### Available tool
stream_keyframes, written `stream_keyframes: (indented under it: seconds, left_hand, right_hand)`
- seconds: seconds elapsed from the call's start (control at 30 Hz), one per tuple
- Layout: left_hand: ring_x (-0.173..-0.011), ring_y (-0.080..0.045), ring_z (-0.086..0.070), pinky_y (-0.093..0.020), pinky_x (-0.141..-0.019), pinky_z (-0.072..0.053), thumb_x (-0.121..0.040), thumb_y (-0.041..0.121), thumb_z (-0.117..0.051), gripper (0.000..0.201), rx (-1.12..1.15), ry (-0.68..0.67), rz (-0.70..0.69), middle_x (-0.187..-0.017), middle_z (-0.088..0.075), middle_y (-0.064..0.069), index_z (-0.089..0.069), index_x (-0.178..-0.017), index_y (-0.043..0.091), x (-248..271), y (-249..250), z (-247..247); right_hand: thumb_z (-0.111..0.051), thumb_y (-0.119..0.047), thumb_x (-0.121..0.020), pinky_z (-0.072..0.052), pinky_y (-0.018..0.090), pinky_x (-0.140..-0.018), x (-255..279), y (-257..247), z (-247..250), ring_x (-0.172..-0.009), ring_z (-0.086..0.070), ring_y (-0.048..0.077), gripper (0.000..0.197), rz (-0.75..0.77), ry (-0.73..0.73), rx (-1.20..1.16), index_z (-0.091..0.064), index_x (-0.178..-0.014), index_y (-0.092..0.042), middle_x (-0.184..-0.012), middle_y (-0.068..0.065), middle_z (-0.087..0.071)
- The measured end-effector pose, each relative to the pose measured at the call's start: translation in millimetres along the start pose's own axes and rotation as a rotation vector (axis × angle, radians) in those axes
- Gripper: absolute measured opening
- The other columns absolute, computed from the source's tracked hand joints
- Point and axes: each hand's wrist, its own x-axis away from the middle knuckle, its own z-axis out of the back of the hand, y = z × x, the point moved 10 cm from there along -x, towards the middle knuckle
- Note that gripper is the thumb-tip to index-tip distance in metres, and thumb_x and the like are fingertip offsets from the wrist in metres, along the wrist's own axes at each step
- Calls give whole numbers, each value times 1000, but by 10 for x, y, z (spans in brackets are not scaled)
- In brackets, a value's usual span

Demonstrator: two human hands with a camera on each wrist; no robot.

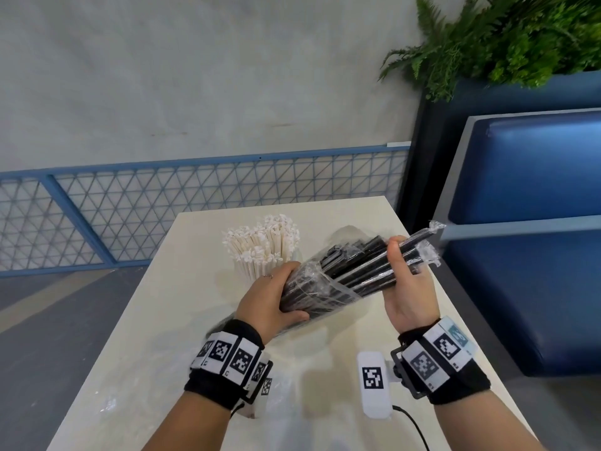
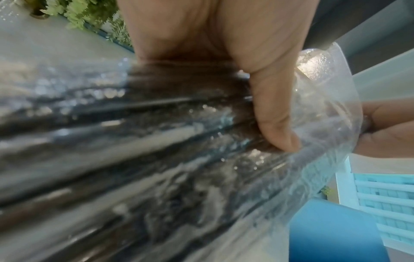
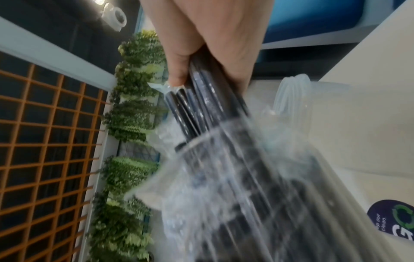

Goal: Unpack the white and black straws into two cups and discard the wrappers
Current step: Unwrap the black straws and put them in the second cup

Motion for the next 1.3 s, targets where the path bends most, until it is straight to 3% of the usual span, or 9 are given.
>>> stream_keyframes:
  seconds: [0.2, 0.37, 0.57, 0.7, 0.8, 0.93, 1.1, 1.2, 1.3]
  left_hand:
    - [-113, -18, -53, -35, -97, -44, -66, 29, -80, 81, 37, -1, -14, -126, -55, 1, -36, -133, 24, 8, 35, 19]
    - [-112, -18, -55, -32, -96, -44, -66, 28, -80, 81, 52, -48, 2, -124, -57, 1, -36, -133, 25, 22, 40, -55]
    - [-117, -20, -53, -25, -95, -40, -70, 27, -77, 81, 29, -53, 47, -130, -55, -3, -33, -137, 20, 77, -17, -10]
    - [-117, -20, -53, -29, -98, -43, -70, 28, -78, 80, 9, -39, 50, -129, -55, -1, -34, -137, 21, 93, -40, 24]
    - [-114, -19, -55, -31, -96, -44, -69, 26, -78, 78, 21, -24, 49, -125, -58, 0, -36, -135, 22, 98, -27, 37]
    - [-109, -18, -58, -26, -90, -45, -69, 24, -78, 72, 62, 18, 40, -119, -62, 1, -40, -131, 22, 131, 3, 62]
    - [-122, -19, -50, -21, -95, -37, -71, 26, -77, 78, 79, 53, 86, -133, -53, -1, -36, -137, 20, 123, -104, 67]
    - [-125, -18, -48, -17, -94, -33, -72, 26, -77, 81, 103, 77, 113, -137, -50, -1, -32, -140, 19, 130, -180, 91]
    - [-116, -17, -56, -16, -91, -37, -71, 24, -77, 77, 155, 118, 121, -126, -58, 1, -37, -137, 18, 127, -221, 130]
  right_hand:
    - [-91, -41, -43, -55, 34, -88, 121, 217, -107, -104, -66, 21, 86, -127, -82, 63, -58, -116, -9, -105, 3, -72]
    - [-86, -29, -51, -52, 38, -93, 190, 332, -104, -112, -62, 28, 76, -154, -19, 89, -60, -118, -5, -116, 13, -67]
    - [-86, -29, -48, -54, 39, -89, -6, 164, 59, -110, -62, 31, 65, -149, 92, -43, -64, -106, -7, -111, 14, -67]
    - [-92, -32, -38, -56, 38, -86, 53, 284, 9, -100, -66, 26, 84, -239, 63, 29, -62, -111, -5, -103, 10, -71]
    - [-78, -14, -58, -55, 39, -88, 136, 337, -9, -102, -64, 29, 56, -251, 98, 35, -61, -111, -4, -97, 8, -72]
    - [-59, -3, -85, -48, 45, -96, 116, 256, -14, -108, -61, 31, 29, -235, 144, 14, -59, -114, -2, -112, 15, -65]
    - [-63, -8, -83, -52, 41, -91, 18, 137, 43, -97, -64, 28, 36, -211, 222, -28, -57, -117, 3, -100, 12, -66]
    - [-64, -10, -84, -57, 34, -72, -61, 76, 129, -74, -66, 19, 12, -217, 281, -64, -63, -93, -1, -83, 8, -66]
    - [-61, -11, -87, -55, 35, -79, -131, 5, 164, -71, -65, 17, 8, -205, 302, -114, -62, -81, -5, -77, 7, -66]
